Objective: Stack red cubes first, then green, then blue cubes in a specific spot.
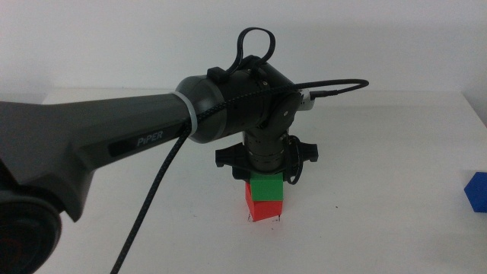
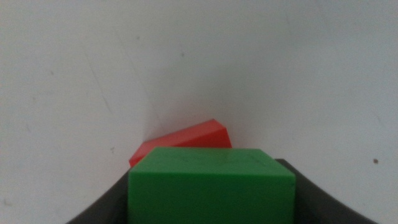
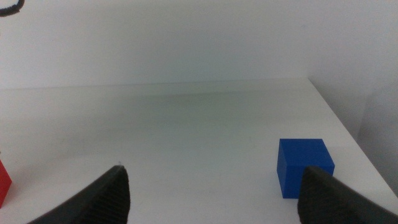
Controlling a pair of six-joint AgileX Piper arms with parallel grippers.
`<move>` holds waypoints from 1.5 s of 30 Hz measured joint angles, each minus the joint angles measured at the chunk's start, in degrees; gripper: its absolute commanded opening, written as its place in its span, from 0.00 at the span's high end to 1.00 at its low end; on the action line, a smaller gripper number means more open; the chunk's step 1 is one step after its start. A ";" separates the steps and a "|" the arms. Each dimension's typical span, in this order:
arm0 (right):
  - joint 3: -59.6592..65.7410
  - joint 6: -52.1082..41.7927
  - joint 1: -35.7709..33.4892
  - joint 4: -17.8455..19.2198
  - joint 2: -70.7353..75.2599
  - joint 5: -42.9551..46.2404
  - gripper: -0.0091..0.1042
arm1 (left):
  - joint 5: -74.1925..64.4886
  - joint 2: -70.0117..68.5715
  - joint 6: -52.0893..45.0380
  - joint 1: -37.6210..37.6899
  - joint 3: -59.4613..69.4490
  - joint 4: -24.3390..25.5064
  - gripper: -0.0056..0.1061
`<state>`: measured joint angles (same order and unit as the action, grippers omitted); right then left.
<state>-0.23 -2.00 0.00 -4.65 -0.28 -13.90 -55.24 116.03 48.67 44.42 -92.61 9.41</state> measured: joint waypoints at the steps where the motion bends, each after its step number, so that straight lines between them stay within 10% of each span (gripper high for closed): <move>1: 0.00 0.00 0.00 0.00 0.00 0.00 0.10 | 0.12 0.25 0.12 0.00 0.00 0.31 0.96; 12: 0.00 0.00 0.00 0.00 0.00 0.00 0.10 | 0.43 0.97 0.12 0.10 -0.11 1.20 0.74; 19: 0.00 0.00 0.00 0.00 0.00 0.00 0.10 | 0.10 1.96 -0.24 0.10 0.01 0.91 0.11; 34: 0.00 0.00 0.00 0.00 0.00 0.00 0.10 | -9.18 -28.83 -23.25 0.10 0.59 0.59 0.11; 45: 0.00 0.00 0.00 0.00 0.00 0.00 0.10 | -2.16 -66.24 -39.48 0.10 28.12 -11.69 0.11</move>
<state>-0.23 -2.00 0.00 -4.65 -0.28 -13.90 -57.39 49.78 9.18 44.52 -64.48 -2.27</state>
